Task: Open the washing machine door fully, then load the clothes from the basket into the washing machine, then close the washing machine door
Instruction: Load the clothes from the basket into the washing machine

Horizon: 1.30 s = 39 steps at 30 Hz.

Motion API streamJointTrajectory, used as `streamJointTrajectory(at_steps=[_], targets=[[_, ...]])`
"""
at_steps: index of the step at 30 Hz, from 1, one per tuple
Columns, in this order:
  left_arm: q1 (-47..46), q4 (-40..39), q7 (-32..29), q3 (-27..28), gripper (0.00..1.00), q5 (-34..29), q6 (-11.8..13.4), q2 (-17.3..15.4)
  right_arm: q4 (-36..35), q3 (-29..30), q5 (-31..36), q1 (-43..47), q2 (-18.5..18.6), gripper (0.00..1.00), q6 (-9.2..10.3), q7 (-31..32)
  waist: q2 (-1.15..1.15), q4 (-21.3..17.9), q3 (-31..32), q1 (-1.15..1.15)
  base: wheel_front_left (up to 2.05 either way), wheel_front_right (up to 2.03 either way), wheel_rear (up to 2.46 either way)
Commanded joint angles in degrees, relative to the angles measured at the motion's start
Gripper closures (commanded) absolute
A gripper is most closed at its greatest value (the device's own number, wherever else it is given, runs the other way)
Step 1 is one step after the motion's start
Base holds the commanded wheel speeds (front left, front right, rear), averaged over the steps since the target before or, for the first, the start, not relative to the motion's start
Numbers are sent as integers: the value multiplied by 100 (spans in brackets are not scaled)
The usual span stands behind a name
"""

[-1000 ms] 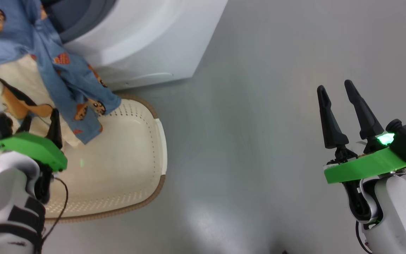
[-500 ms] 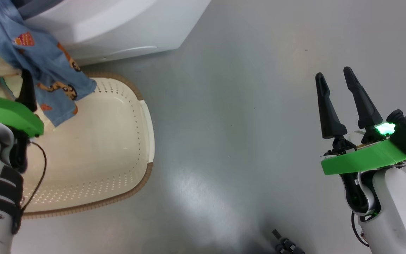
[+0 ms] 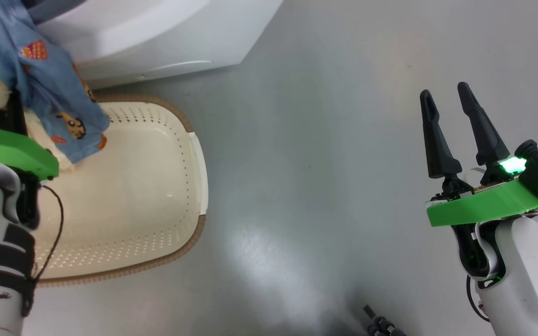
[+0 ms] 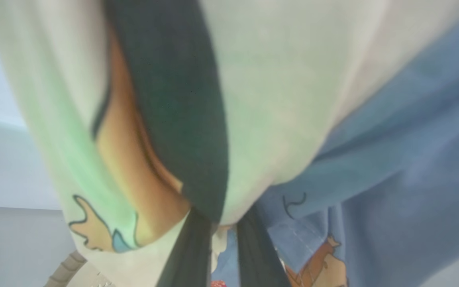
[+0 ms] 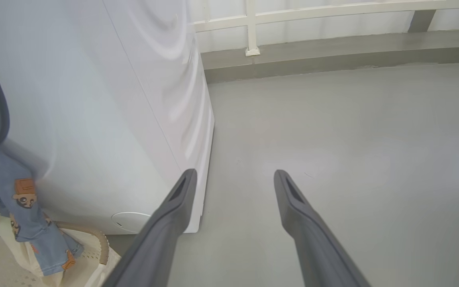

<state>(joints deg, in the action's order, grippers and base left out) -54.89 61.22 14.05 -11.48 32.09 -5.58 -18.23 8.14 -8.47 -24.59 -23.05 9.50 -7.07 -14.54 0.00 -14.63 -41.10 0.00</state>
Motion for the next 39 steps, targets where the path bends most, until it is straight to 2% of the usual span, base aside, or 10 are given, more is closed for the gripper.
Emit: streamJointTrajectory(at_steps=[1, 10, 16, 27, 33, 39], targets=[[-3, -224, 94, 175, 100, -61, -26, -215, -83, -61, 72, 110, 65, 0, -42, -46, 0, 43, 62, 0, 0, 0, 0], [456, -726, 95, 356, 100, -260, -167, 21, 32, -118, 28, 164, 87, 0, -42, -46, 0, 200, 457, 0, 0, 0, 0], [919, -1407, 95, 512, 100, -385, -187, 121, 131, -160, -6, 243, 103, 0, -42, -46, 0, 300, 768, 0, 0, 0, 0], [1561, -2866, 95, 681, 100, -243, -190, 208, 269, -202, -77, 452, 145, 0, -42, -46, 0, 459, 1317, 0, 0, 0, 0], [1228, -2939, 95, 622, 100, -213, -190, 172, 258, -257, -103, 482, 154, 0, -42, -46, 0, 462, 1353, 0, 0, 0, 0], [500, -2519, 95, 561, 100, -270, -191, -22, 211, -285, -124, 462, 102, 0, -42, -46, 0, 318, 1169, 0, 0, 0, 0]])
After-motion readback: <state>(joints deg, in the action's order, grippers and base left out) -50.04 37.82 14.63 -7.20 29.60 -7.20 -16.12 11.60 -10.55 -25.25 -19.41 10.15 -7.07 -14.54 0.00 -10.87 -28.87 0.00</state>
